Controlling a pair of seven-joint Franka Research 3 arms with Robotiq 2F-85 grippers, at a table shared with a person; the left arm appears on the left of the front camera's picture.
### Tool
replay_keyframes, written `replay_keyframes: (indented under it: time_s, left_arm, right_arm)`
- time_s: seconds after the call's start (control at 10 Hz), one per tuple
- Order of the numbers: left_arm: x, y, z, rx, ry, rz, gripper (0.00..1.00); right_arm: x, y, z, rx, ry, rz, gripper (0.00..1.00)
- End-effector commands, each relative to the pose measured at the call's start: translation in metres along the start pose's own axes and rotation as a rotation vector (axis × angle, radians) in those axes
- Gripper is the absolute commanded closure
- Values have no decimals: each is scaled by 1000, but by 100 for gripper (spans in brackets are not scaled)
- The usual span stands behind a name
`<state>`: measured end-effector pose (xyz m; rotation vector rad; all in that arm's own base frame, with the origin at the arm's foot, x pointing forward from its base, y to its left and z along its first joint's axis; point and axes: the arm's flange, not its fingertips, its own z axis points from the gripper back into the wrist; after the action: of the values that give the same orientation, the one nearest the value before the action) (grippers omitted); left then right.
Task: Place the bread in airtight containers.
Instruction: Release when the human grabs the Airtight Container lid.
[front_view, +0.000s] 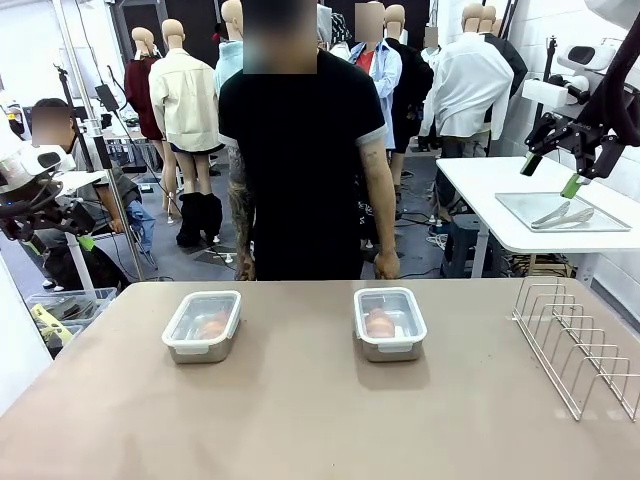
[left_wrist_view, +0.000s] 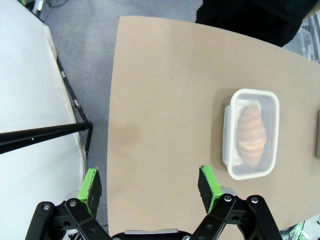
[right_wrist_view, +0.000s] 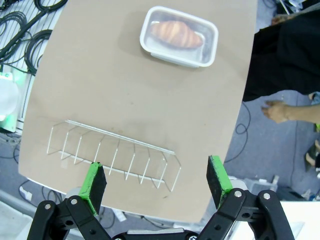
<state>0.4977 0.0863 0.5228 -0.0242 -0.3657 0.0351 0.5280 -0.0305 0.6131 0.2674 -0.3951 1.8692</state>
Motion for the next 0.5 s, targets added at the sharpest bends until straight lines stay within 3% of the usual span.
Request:
replay_keyframes:
  time_s: [0.0,0.4]
  left_arm:
    - [0,0,2,2,-4,5,0]
    - [0,0,2,2,-4,5,0]
  right_arm:
    - [0,3,-4,-4,-3,-1,0]
    - [0,3,-4,-4,-3,-1,0]
